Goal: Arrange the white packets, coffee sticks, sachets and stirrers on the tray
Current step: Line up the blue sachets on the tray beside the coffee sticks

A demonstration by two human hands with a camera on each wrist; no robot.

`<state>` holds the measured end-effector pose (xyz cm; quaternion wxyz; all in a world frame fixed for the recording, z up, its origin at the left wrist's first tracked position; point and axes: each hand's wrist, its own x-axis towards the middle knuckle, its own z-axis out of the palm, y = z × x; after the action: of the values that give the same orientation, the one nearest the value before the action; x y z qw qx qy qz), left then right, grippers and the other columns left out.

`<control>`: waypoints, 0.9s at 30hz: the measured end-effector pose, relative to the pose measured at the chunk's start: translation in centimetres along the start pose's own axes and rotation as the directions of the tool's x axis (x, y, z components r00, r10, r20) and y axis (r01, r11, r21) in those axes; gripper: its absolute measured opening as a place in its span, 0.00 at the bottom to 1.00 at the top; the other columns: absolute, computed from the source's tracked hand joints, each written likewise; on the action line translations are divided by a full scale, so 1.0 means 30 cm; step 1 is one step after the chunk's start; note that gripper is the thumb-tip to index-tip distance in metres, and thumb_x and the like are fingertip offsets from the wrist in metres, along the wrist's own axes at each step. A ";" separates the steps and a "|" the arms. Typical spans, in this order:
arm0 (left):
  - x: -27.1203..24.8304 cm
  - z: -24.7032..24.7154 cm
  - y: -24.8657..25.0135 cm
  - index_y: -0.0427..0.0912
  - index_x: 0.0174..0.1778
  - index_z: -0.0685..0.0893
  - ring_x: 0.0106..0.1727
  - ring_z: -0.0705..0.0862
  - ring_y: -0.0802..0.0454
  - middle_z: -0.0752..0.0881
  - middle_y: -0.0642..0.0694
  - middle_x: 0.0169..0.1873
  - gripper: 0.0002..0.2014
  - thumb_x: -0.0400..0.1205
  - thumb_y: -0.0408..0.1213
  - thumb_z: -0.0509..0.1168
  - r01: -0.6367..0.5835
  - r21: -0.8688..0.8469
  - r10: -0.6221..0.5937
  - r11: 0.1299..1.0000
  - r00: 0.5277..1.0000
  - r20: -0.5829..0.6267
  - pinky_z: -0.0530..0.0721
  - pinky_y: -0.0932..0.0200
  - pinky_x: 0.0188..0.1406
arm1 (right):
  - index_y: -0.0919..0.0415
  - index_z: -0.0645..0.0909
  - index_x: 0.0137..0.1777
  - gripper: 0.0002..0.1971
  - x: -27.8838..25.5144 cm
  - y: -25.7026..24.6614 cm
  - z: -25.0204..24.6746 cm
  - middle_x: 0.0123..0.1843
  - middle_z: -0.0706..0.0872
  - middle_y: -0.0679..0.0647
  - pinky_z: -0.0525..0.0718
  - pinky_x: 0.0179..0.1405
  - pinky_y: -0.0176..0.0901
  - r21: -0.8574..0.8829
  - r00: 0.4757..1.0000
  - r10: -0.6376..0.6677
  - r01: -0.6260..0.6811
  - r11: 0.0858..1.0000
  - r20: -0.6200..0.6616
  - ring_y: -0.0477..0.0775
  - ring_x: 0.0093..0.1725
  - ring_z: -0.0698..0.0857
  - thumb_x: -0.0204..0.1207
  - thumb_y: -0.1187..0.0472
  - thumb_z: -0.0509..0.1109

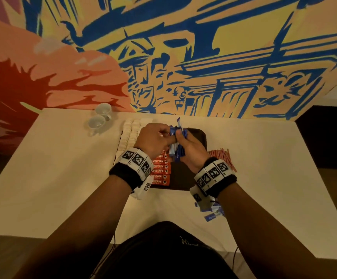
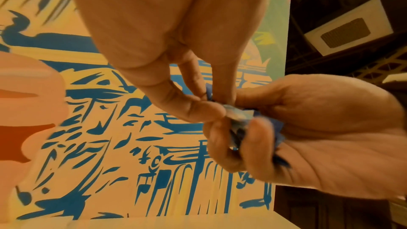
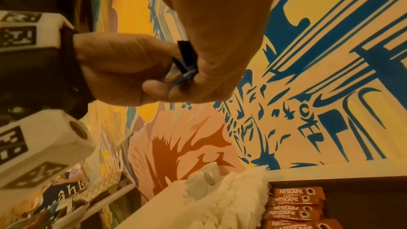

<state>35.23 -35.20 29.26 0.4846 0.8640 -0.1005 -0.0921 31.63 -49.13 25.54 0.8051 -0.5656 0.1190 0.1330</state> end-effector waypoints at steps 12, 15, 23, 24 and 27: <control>-0.019 -0.144 -0.083 0.35 0.51 0.87 0.30 0.88 0.51 0.89 0.38 0.36 0.07 0.78 0.25 0.74 0.184 -0.280 -0.099 0.942 0.951 0.292 0.89 0.62 0.35 | 0.62 0.76 0.76 0.18 -0.019 0.017 0.095 0.44 0.90 0.54 0.83 0.28 0.39 0.001 0.994 0.073 -0.073 0.997 0.077 0.49 0.36 0.87 0.90 0.54 0.60; -0.021 -0.170 -0.098 0.39 0.47 0.88 0.34 0.88 0.47 0.90 0.41 0.36 0.06 0.77 0.26 0.75 0.173 -0.318 -0.072 0.932 0.949 0.306 0.90 0.57 0.40 | 0.59 0.77 0.76 0.24 -0.014 0.026 0.109 0.48 0.87 0.60 0.82 0.28 0.42 -0.015 0.994 0.077 -0.076 0.997 0.083 0.54 0.37 0.83 0.86 0.47 0.64; 0.002 -0.209 -0.132 0.43 0.41 0.92 0.30 0.83 0.56 0.87 0.48 0.32 0.08 0.72 0.41 0.82 0.019 -0.090 0.002 0.996 0.973 0.232 0.81 0.60 0.32 | 0.64 0.79 0.71 0.16 0.027 -0.015 0.185 0.51 0.89 0.64 0.87 0.39 0.48 -0.095 0.983 0.170 -0.176 0.980 -0.063 0.60 0.44 0.88 0.90 0.57 0.60; 0.004 -0.210 -0.127 0.47 0.39 0.91 0.30 0.83 0.58 0.88 0.51 0.32 0.08 0.71 0.44 0.82 -0.030 0.004 0.028 1.000 0.973 0.227 0.81 0.59 0.33 | 0.64 0.81 0.67 0.16 0.035 -0.022 0.191 0.52 0.88 0.65 0.86 0.44 0.52 -0.174 0.980 0.175 -0.189 0.966 -0.093 0.62 0.48 0.87 0.89 0.57 0.58; 0.008 -0.213 -0.108 0.55 0.35 0.88 0.37 0.86 0.55 0.89 0.52 0.34 0.08 0.71 0.49 0.82 -0.139 0.156 0.104 0.978 0.971 0.215 0.86 0.54 0.40 | 0.60 0.81 0.54 0.18 0.039 -0.049 0.228 0.51 0.87 0.64 0.86 0.57 0.63 -0.445 0.984 0.103 -0.159 0.881 -0.147 0.62 0.51 0.86 0.89 0.53 0.51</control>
<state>37.36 -28.37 29.77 0.4012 0.8801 -0.2105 -0.1419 33.52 -43.07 28.70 0.6310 -0.7358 0.1702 0.1774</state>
